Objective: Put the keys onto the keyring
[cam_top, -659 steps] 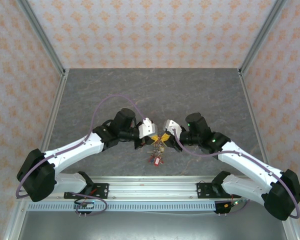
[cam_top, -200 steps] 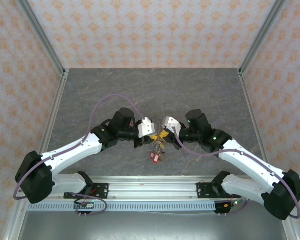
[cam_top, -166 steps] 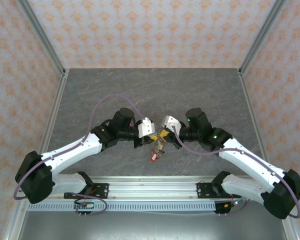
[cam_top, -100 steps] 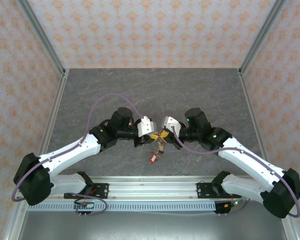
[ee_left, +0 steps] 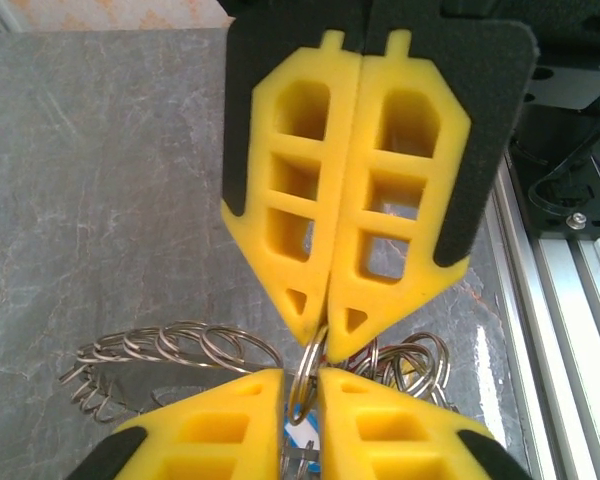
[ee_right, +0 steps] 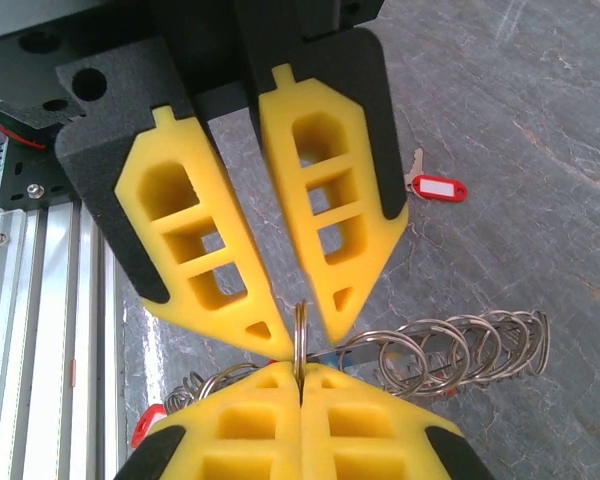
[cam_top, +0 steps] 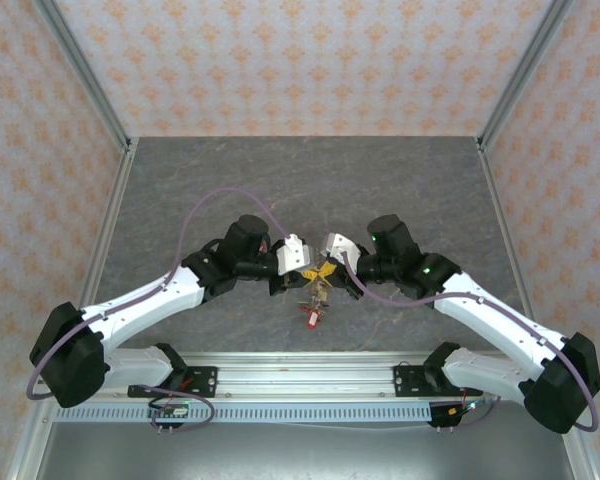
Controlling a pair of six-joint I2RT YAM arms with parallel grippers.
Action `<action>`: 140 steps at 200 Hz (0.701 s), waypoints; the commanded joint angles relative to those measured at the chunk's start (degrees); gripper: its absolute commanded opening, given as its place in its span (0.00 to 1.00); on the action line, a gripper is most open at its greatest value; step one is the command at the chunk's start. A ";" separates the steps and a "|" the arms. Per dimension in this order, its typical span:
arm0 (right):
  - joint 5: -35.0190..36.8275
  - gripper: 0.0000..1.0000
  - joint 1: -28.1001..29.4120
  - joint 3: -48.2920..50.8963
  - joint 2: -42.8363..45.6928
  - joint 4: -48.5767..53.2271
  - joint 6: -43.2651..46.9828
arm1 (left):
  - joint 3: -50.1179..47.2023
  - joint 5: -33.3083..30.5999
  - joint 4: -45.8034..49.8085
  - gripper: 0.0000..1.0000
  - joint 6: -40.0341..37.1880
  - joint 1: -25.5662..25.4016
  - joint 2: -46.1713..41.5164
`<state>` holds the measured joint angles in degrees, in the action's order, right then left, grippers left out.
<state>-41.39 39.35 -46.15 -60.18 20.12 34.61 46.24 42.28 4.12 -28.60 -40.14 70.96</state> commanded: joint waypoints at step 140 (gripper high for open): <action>0.69 0.16 0.20 10.70 4.90 -17.36 -6.67 | -1.68 6.01 -10.83 0.00 6.97 0.04 -1.22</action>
<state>-40.32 39.35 -36.29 -56.42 7.44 29.58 44.40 44.95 -0.34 -23.38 -40.14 71.02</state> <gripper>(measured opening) 0.167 0.040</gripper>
